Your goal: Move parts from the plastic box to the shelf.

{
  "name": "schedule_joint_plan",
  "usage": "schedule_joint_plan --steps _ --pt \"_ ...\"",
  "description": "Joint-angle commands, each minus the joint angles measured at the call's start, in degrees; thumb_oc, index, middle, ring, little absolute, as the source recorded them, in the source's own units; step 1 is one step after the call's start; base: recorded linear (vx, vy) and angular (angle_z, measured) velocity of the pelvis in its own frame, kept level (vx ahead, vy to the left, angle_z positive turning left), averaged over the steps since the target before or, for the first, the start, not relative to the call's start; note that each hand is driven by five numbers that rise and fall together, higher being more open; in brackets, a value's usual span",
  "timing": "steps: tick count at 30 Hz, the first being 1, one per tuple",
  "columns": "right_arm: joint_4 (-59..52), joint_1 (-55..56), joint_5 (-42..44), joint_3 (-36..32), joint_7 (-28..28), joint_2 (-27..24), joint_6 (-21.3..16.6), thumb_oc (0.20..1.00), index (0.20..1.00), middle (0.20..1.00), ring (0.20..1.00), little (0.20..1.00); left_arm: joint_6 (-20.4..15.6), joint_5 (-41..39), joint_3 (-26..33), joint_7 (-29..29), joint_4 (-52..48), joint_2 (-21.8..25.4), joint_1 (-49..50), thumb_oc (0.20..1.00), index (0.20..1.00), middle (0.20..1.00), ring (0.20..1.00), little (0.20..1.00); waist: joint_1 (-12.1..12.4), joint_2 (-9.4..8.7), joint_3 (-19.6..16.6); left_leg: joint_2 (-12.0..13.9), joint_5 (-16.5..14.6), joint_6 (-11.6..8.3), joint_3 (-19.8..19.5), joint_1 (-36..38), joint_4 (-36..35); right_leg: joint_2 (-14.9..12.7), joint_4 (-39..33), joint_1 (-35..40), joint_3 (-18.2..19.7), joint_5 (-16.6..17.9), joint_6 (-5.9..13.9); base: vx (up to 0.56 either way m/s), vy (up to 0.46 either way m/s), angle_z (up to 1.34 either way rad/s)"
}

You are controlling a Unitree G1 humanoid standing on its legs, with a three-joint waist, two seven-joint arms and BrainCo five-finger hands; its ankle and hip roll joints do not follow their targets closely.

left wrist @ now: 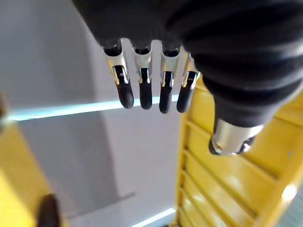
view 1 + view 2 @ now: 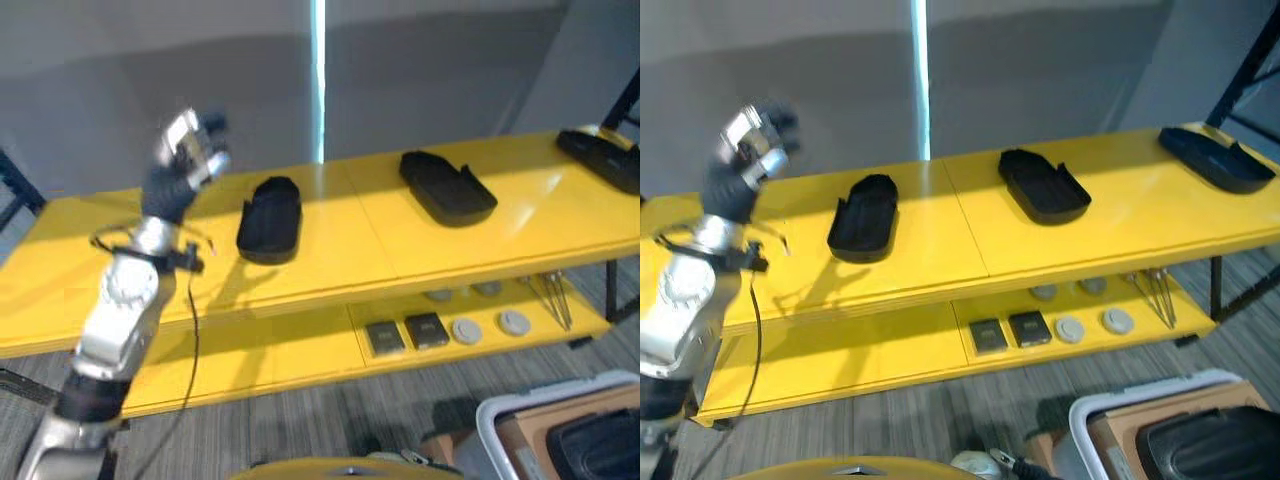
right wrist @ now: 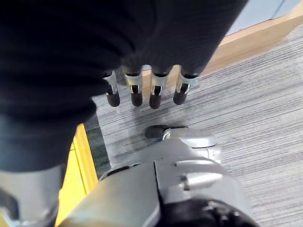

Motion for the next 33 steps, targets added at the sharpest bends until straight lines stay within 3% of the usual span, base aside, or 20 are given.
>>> schedule_joint_plan --steps 1,4,7,14,21,33 --pt "2.14 -3.03 -2.85 0.22 0.04 0.80 -0.20 1.000 1.000 1.000 1.000 1.000 -4.29 3.38 1.73 -3.51 4.39 1.22 -7.14 0.200 0.200 0.200 0.200 0.200 -0.88 -0.41 6.12 -1.62 -3.85 2.15 0.83 -0.30 -0.03 1.31 0.11 4.65 -1.80 -7.51 0.08 0.02 0.015 0.21" --pt "2.00 -2.44 -2.33 0.49 0.66 0.63 -0.62 1.000 1.000 1.000 1.000 1.000 -4.74 4.43 -0.04 -4.02 4.91 0.76 -4.87 0.200 0.200 0.200 0.200 0.200 -0.59 -0.16 6.34 -1.55 -3.72 2.27 0.74 -1.11 -0.03 1.19 0.11 4.06 -2.09 -7.42 0.07 -0.01 0.017 0.30" --pt "0.18 -4.56 1.06 2.99 0.71 -0.28 -0.61 1.000 1.000 1.000 1.000 1.000 -2.68 -1.90 -5.06 -3.90 8.10 -0.09 -7.02 0.200 0.200 0.200 0.200 0.200 -1.18 1.23 8.01 -2.10 -3.29 2.29 0.62 -3.43 -0.03 0.75 0.11 1.85 -1.66 -7.06 0.10 -0.08 0.071 0.10" --pt "-2.07 -5.84 0.75 4.01 0.88 -2.54 0.76 1.000 1.000 1.000 1.000 1.000 -5.30 -2.96 -10.08 0.82 16.43 -1.65 -13.08 0.200 0.200 0.200 0.200 0.200 -5.21 2.61 10.84 -2.48 -2.77 2.18 2.28 -4.56 -0.03 0.80 0.11 -0.82 1.58 -5.99 0.08 -0.01 0.054 -0.12" --pt "-2.67 -5.67 -0.09 3.22 1.61 -4.26 1.08 1.000 1.000 1.000 1.000 1.000 -5.57 -4.16 -10.35 4.38 22.50 -1.85 -18.77 0.200 0.200 0.200 0.200 0.200 -7.92 2.54 12.46 -2.37 -2.53 1.99 3.56 -4.20 -0.03 0.96 0.11 -1.81 3.47 -5.32 -0.01 0.05 0.012 -0.21" --pt "-5.73 -6.81 0.54 3.83 1.47 -4.76 2.18 1.000 1.000 1.000 1.000 1.000 -6.39 -3.83 -9.84 8.59 29.45 -2.21 -22.72 0.200 0.200 0.200 0.200 0.200 -9.63 2.34 15.42 -2.14 -1.75 1.89 4.24 -5.20 -0.03 1.04 0.11 -3.69 4.58 -4.57 -0.41 0.01 -0.007 -0.09"
